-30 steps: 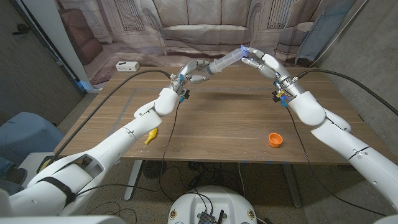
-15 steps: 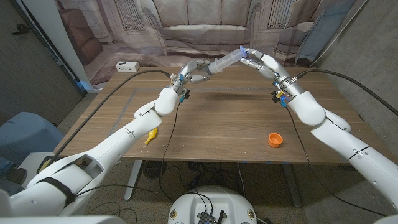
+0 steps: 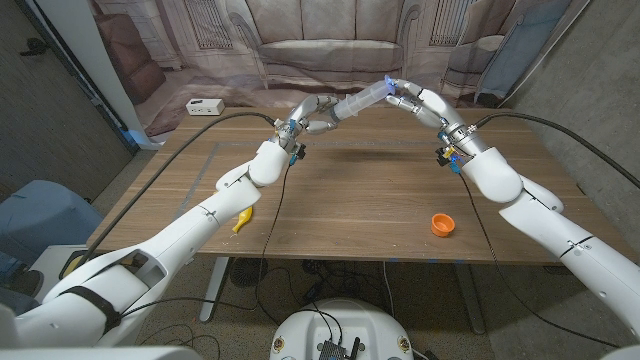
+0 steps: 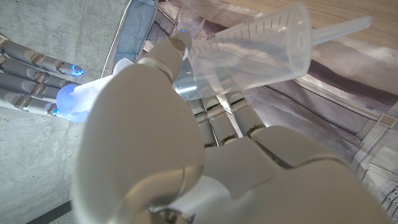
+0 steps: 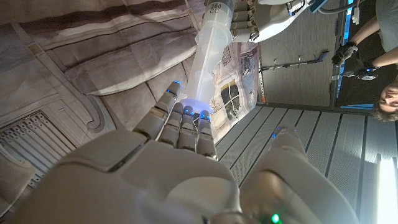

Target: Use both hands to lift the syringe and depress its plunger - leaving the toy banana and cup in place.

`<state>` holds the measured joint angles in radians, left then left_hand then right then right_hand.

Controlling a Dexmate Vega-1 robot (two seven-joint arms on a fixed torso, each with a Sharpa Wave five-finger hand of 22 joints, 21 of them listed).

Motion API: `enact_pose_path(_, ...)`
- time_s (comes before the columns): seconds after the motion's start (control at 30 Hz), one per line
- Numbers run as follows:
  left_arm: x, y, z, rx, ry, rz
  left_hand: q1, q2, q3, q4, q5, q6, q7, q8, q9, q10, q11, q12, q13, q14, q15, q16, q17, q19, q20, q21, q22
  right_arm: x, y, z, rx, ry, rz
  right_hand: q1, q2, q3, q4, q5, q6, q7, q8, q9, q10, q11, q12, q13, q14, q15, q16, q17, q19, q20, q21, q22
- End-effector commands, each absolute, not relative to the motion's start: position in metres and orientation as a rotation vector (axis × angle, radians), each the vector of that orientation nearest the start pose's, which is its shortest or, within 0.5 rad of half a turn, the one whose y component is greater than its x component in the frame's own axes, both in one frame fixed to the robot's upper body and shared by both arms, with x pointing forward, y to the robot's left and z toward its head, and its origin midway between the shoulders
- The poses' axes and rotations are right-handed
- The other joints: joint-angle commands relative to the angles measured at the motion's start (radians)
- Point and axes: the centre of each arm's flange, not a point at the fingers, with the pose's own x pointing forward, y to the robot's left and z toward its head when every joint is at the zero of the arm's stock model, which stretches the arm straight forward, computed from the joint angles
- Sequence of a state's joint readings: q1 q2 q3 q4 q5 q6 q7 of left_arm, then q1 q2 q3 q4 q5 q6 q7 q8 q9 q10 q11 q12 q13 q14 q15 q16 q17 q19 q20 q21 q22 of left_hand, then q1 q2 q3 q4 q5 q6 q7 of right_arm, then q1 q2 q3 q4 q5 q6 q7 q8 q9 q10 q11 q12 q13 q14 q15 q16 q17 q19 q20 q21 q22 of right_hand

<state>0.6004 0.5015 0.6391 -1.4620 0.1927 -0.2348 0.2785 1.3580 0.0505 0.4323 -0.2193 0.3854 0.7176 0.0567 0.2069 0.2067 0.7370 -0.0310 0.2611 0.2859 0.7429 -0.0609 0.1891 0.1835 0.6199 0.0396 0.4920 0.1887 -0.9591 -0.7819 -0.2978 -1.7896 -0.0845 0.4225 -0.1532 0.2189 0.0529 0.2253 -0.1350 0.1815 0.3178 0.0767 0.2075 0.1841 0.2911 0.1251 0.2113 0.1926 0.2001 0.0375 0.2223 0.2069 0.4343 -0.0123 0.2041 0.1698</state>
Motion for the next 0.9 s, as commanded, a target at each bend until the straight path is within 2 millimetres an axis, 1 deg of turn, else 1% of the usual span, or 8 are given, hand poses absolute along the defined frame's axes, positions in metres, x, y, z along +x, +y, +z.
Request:
enact_pose_path(0.03, 0.6101, 0.1354, 0.0876, 0.782, -1.013, -0.108, -0.018, 0.030, 0.063, 0.058, 0.007, 0.008, 0.001, -0.002, 0.002, 0.006, -0.003, -0.003, 0.003, 0.022, -0.023, 0.008, 0.002, 0.048, -0.033, 0.009, 0.001, 0.5146, -0.2438, 0.0682, -0.810, -1.122, 0.178, 0.006, 0.007, 0.012, 0.001, 0.005, 0.008, 0.000, 0.000, 0.005, 0.006, -0.003, 0.000, 0.003, 0.007, -0.002, -0.003, 0.003, 0.010, -0.001, -0.003, 0.002)
enact_pose_path(0.37, 0.6097, 0.1339, 0.0878, 0.781, -1.014, -0.110, -0.021, 0.029, 0.064, 0.057, 0.007, 0.006, 0.002, -0.003, 0.002, 0.003, -0.004, -0.007, 0.003, 0.023, -0.022, 0.008, 0.002, 0.046, -0.033, 0.010, 0.001, 0.5148, -0.2436, 0.0671, -0.812, -1.118, 0.183, 0.007, 0.007, 0.012, 0.000, 0.004, 0.008, -0.001, -0.001, 0.005, 0.008, -0.001, 0.000, 0.003, 0.007, -0.001, -0.004, 0.003, 0.010, -0.001, -0.004, 0.003)
enact_pose_path(0.53, 0.6096, 0.1335, 0.0881, 0.782, -1.016, -0.112, -0.022, 0.030, 0.066, 0.057, 0.007, 0.004, 0.003, -0.004, 0.002, 0.004, 0.001, -0.007, 0.004, 0.019, -0.022, 0.007, 0.002, 0.044, -0.032, 0.011, 0.001, 0.5145, -0.2432, 0.0671, -0.815, -1.117, 0.185, 0.008, 0.007, 0.013, 0.000, 0.004, 0.009, -0.001, -0.001, 0.005, 0.007, -0.002, -0.001, 0.003, 0.008, -0.001, -0.004, 0.003, 0.010, 0.000, -0.004, 0.003)
enact_pose_path(0.9, 0.6084, 0.1331, 0.0891, 0.778, -1.023, -0.112, -0.023, 0.030, 0.068, 0.056, 0.007, 0.004, 0.004, -0.005, 0.002, 0.001, -0.002, -0.010, 0.004, 0.018, -0.022, 0.007, 0.002, 0.043, -0.031, 0.014, 0.001, 0.5143, -0.2416, 0.0671, -0.821, -1.112, 0.193, 0.009, 0.008, 0.013, 0.000, 0.003, 0.009, 0.000, -0.002, 0.006, 0.008, 0.000, -0.002, 0.003, 0.010, 0.000, -0.004, 0.004, 0.011, 0.000, -0.004, 0.003)
